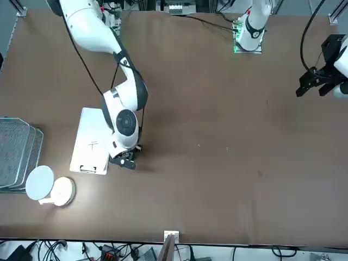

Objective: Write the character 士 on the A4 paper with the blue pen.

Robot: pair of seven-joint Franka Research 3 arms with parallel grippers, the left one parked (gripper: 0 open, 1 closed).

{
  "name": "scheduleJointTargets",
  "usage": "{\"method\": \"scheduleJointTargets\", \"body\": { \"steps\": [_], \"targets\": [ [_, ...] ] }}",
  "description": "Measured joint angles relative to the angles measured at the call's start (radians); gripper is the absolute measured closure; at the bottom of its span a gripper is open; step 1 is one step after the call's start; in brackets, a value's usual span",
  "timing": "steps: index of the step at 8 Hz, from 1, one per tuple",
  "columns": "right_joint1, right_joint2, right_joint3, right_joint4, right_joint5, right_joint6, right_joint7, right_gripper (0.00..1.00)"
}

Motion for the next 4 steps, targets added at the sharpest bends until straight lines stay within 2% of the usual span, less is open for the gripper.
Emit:
{"method": "scheduleJointTargets", "body": {
  "steps": [4],
  "targets": [
    [-0.001,-0.016,0.0,0.003,0.0,-0.038,0.0,0.8]
  ]
}}
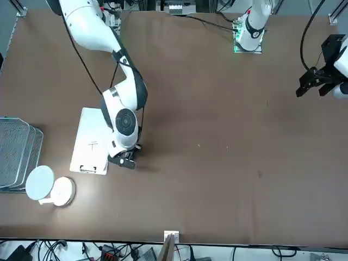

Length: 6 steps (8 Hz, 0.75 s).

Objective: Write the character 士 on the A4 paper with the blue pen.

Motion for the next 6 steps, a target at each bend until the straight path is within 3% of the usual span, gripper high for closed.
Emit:
{"method": "scheduleJointTargets", "body": {
  "steps": [3,6],
  "targets": [
    [-0.005,-0.039,0.001,0.019,0.0,-0.063,-0.032,0.8],
    [-0.031,-0.127,0.001,0.067,0.029,-0.125,-0.118,0.8]
  ]
}}
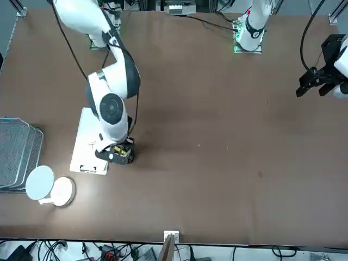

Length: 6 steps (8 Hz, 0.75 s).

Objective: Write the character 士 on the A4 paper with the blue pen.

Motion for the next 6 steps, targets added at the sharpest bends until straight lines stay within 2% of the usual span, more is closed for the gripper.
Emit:
{"method": "scheduleJointTargets", "body": {
  "steps": [3,4,6],
  "targets": [
    [-0.035,-0.099,0.0,-0.008,0.036,-0.011,-0.127,0.8],
    [-0.056,-0.133,0.0,-0.042,0.037,-0.007,-0.189,0.8],
    [-0.134,-0.226,-0.001,-0.205,0.038,0.094,-0.357,0.8]
  ]
}}
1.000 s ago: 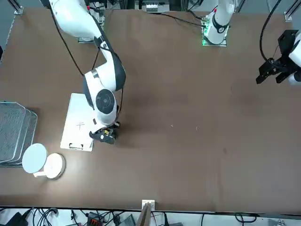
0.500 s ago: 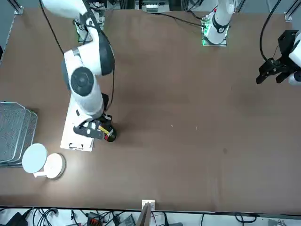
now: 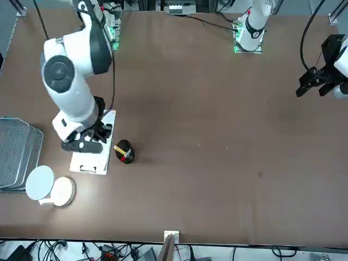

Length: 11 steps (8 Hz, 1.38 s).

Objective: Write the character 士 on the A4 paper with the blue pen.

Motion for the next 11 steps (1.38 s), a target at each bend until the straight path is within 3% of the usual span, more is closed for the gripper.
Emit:
{"method": "scheduleJointTargets", "body": {
  "steps": [2,5,9,11],
  "targets": [
    [-0.066,-0.077,0.0,-0.184,0.001,0.1,-0.113,0.8],
    [-0.101,-0.137,0.0,-0.384,0.0,0.212,-0.168,0.8],
    [-0.138,-0.193,-0.011,-0.555,-0.006,0.266,-0.205,0.8],
    [-0.142,-0.201,-0.039,-0.626,-0.025,0.327,-0.214,0.8]
  ]
}}
